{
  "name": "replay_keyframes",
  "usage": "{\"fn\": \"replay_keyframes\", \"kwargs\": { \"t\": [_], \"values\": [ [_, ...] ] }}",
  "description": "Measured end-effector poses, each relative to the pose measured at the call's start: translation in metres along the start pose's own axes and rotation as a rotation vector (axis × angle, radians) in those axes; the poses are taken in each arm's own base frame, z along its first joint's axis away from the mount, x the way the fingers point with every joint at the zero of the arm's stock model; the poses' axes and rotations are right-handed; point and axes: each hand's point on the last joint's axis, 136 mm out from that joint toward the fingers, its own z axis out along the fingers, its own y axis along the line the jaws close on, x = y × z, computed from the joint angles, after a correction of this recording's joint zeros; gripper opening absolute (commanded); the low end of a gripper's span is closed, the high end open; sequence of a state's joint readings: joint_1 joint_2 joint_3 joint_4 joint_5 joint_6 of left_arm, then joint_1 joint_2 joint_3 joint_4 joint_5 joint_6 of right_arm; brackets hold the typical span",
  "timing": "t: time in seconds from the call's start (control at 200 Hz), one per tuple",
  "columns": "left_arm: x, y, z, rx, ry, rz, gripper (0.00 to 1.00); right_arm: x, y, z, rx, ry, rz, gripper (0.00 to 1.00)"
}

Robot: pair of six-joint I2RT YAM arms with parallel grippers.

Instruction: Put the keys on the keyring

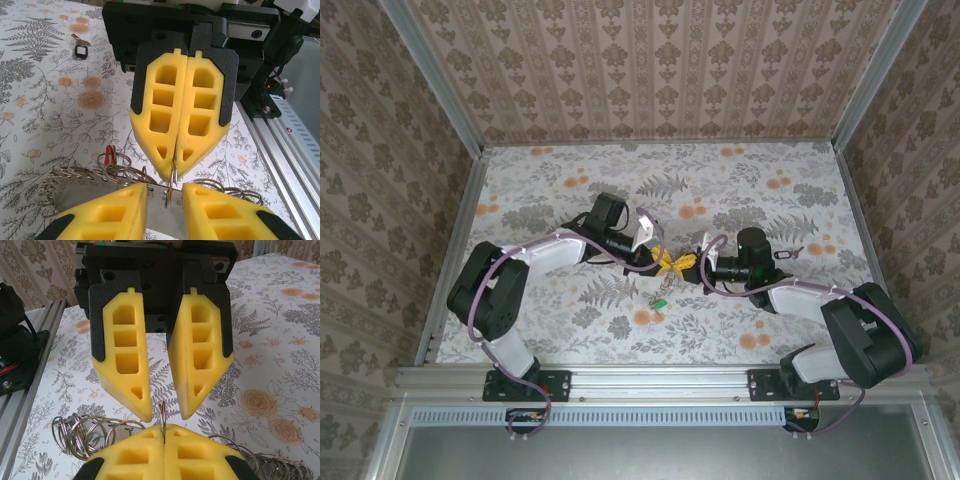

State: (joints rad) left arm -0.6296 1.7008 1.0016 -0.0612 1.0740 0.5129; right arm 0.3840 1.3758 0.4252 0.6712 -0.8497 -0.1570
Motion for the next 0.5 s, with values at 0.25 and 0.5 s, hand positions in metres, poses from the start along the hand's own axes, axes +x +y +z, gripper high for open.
{"fn": "replay_keyframes", "kwargs": {
  "t": [0.25,0.5],
  "values": [
    [0.0014,-0.0003,0.0002,-0.001,0.006,-0.001,0.14,-0.0005,-0.0002,0.0001,0.000,-0.002,0.003,0.00],
    [0.0001,-0.0002,0.0022,0.003,0.011,0.011,0.00,-0.0013,-0.0012,-0.0004,0.003,-0.005,0.022,0.04]
  ]
}}
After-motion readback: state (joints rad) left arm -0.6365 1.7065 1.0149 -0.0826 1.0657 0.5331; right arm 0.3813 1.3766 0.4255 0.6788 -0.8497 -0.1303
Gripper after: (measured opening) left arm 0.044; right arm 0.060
